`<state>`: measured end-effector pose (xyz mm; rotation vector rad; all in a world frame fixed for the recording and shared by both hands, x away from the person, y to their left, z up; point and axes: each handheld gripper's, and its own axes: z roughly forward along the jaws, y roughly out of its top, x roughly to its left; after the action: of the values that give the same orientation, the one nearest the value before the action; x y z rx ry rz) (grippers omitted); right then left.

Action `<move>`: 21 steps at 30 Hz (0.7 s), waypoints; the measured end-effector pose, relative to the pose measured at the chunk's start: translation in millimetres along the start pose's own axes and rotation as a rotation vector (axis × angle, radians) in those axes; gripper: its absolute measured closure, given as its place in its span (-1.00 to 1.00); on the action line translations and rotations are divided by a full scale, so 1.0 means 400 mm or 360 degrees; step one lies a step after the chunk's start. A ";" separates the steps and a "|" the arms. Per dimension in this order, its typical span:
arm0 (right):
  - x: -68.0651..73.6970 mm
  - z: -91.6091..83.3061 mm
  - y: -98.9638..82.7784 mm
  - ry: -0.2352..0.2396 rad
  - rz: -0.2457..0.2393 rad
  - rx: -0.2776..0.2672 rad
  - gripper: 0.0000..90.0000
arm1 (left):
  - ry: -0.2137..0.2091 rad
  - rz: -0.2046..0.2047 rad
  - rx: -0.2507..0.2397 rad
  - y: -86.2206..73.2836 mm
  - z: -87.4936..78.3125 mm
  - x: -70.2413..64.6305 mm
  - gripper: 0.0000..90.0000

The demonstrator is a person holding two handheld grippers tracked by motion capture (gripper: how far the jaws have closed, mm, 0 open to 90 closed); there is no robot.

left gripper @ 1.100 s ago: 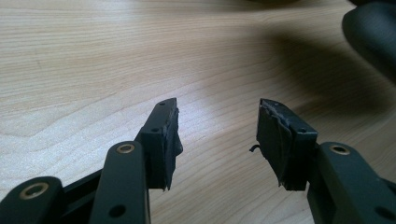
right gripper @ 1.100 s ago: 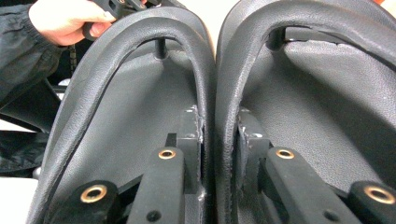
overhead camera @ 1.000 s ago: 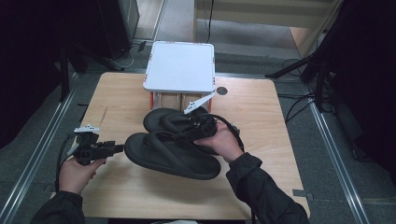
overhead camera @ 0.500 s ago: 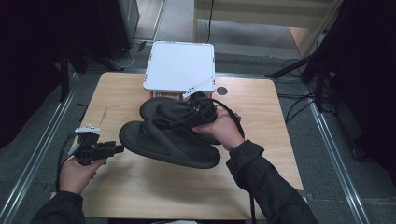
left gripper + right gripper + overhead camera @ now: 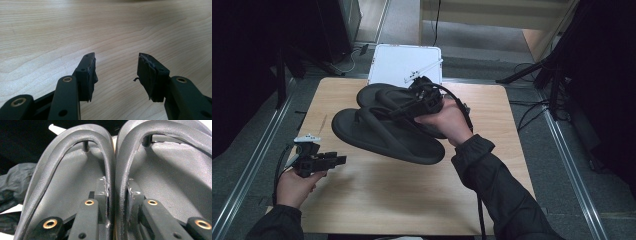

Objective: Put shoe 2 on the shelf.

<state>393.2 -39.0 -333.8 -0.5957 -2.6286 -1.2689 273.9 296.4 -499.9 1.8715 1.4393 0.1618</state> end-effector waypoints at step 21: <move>-0.204 0.027 0.101 -0.0649 0.0457 -0.0177 0.69 | -0.0052 0.0033 0.0019 0.005 0.008 -0.008 0.10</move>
<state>484.4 -30.8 -337.1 -1.3231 -2.6466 -1.3220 275.9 292.0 -500.0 1.8906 1.4022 0.1321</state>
